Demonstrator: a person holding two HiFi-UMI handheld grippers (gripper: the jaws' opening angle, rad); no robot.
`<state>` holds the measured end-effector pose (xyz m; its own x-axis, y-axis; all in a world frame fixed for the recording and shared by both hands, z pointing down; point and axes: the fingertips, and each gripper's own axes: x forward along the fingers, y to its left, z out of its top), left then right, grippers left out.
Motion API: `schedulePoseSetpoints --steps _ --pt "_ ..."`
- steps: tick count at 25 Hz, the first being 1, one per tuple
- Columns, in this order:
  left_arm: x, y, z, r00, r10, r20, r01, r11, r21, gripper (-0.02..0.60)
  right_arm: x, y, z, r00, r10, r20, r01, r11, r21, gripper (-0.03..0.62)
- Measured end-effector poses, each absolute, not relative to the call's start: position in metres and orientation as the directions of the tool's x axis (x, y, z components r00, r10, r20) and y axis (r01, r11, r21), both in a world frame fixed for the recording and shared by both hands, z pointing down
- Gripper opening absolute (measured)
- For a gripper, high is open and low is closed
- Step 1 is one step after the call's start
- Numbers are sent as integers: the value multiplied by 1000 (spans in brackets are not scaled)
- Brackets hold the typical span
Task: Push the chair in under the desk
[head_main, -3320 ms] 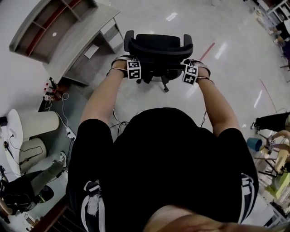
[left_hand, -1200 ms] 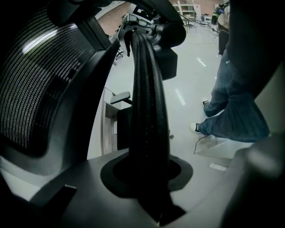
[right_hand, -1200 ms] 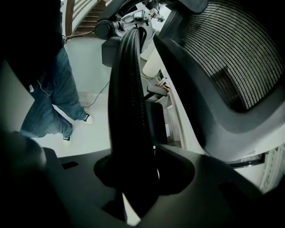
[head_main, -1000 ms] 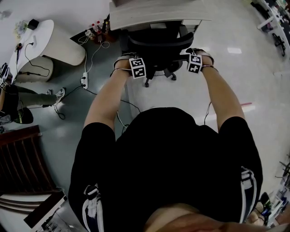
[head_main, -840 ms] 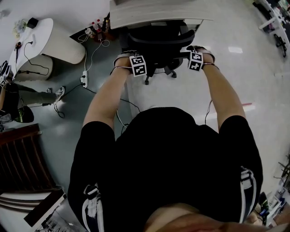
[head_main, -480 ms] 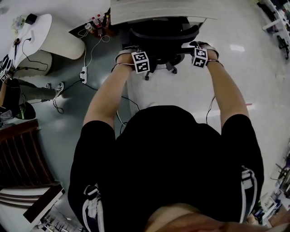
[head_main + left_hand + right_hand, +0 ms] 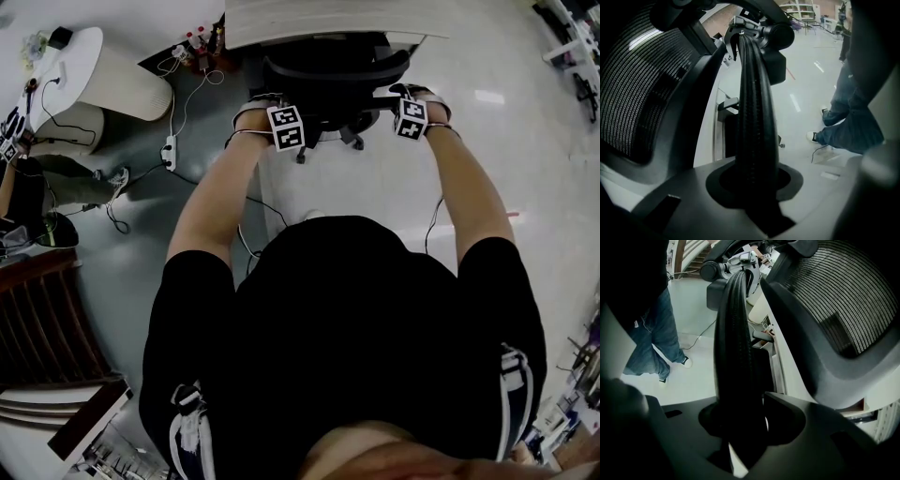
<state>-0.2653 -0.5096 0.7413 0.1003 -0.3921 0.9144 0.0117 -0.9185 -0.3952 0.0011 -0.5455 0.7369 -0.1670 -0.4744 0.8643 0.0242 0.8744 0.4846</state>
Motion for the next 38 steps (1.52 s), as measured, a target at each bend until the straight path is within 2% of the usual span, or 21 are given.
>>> schedulePoseSetpoints --steps 14,21,26,31,35,38 --pt "-266 -507 741 99 -395 913 11 -917 -398 89 1 -543 737 -165 -479 862 19 873 488 152" --pt "-268 -506 743 99 -396 913 6 -917 -399 91 -3 -543 735 -178 -473 863 -18 878 478 179" --pt "-268 -506 740 108 -422 900 3 -905 -425 101 -1 -542 725 -164 -506 847 -119 862 492 295" --pt "-267 -503 739 134 -413 901 -21 -910 -414 121 1 -523 691 -197 -535 821 -227 840 493 298" --pt "-263 -495 731 193 -359 913 -97 -933 -346 210 8 -503 663 -259 -564 784 -393 803 448 296" --pt "-264 -491 719 236 -380 894 -156 -923 -351 228 11 -488 645 -293 -595 749 -507 760 405 295"
